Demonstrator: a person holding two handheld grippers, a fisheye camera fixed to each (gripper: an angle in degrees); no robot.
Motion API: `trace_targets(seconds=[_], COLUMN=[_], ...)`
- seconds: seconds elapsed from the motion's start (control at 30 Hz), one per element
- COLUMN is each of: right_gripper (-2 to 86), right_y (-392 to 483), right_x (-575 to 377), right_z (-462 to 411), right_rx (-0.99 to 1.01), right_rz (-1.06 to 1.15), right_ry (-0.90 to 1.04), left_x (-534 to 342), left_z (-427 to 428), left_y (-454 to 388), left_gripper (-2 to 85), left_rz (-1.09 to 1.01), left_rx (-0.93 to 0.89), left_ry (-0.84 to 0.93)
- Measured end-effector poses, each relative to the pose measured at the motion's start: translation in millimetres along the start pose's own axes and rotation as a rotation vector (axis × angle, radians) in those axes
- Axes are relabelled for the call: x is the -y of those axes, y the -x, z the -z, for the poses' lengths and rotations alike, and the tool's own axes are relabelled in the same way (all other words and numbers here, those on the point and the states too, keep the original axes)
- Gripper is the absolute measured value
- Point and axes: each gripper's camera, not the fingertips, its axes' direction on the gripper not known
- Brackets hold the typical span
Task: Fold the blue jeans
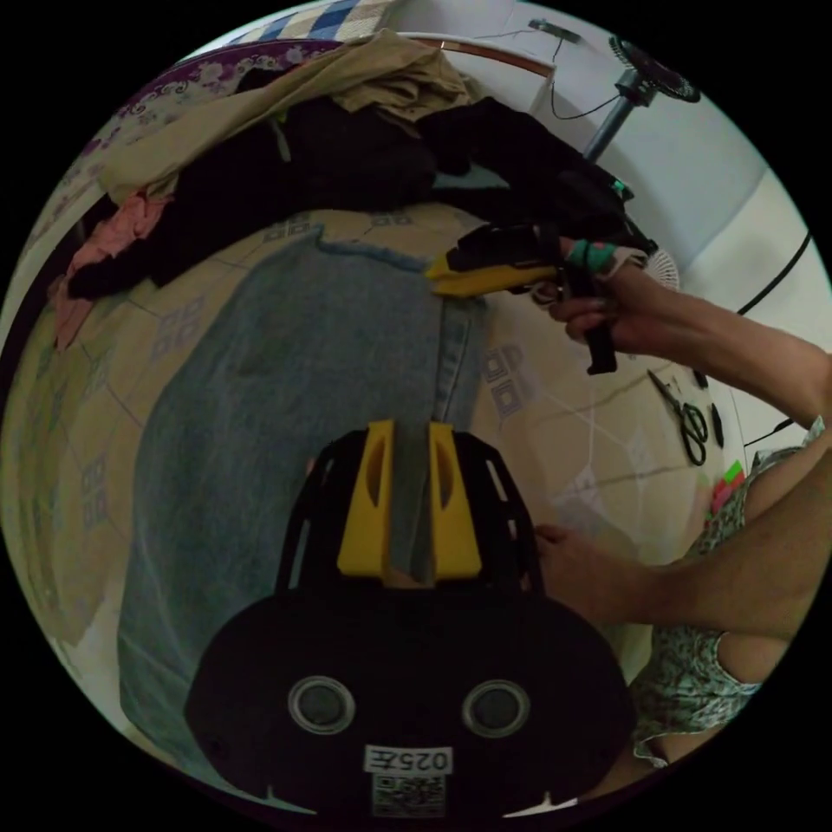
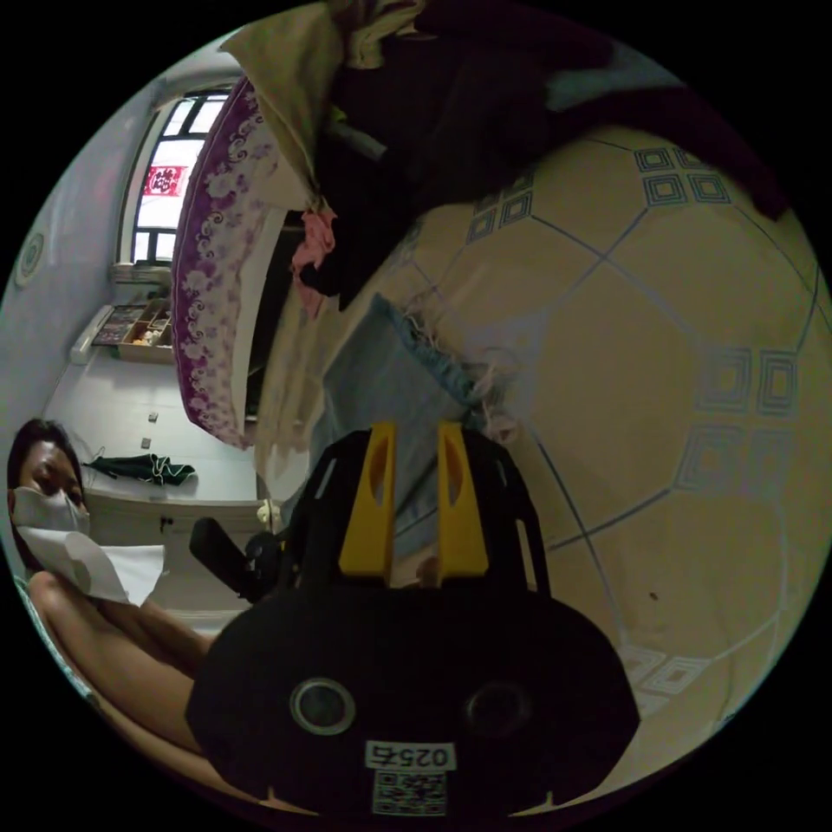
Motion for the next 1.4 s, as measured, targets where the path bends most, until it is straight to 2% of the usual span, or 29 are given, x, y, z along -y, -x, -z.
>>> trace_targets(seconds=[0.2,0.3,0.43,0.67,0.73,0.8,0.87,1.1,1.2,1.4], right_gripper=[2.8,-0.4,-0.9,-1.0,-1.0,-1.0,-1.0,-0.9,-0.8,2.5], right_y=[-12,-6,17,29,24,16,6,16,5,-65], right_x=[8,4,-10,-34,-31,-26,-21,-8,2,9], right_z=[8,11,8,6,12,23,47,107,119,107], right_rx=[-0.035,-0.141,-0.366,-0.592,-0.573,-0.480,-0.345,-0.401,-0.351,-0.084], right_rz=[0.019,0.087,0.329,0.536,0.522,0.479,0.383,0.399,0.386,0.112], right_ry=[0.059,0.062,0.041,-0.028,-0.023,-0.018,-0.101,-0.180,-0.102,0.067], left_x=[-21,-30,-43,-59,-63,-69,-76,-82,-84,-88], left_z=[-10,-16,-25,-38,-40,-42,-44,-40,-39,-51], left_y=[-3,-11,-24,-18,-14,-12,-10,-6,-4,5], left_gripper=[4.3,4.1,2.9,2.8,3.0,2.7,2.1,-0.3,-0.8,-1.0], left_rz=[-0.013,-0.030,-0.086,-0.063,-0.031,-0.032,-0.040,-0.028,-0.030,0.000], left_rx=[0.004,0.046,0.111,0.070,0.062,0.068,0.067,0.058,0.057,0.032], left_ry=[-0.012,-0.013,-0.012,-0.015,-0.025,-0.047,-0.066,-0.095,-0.099,-0.088])
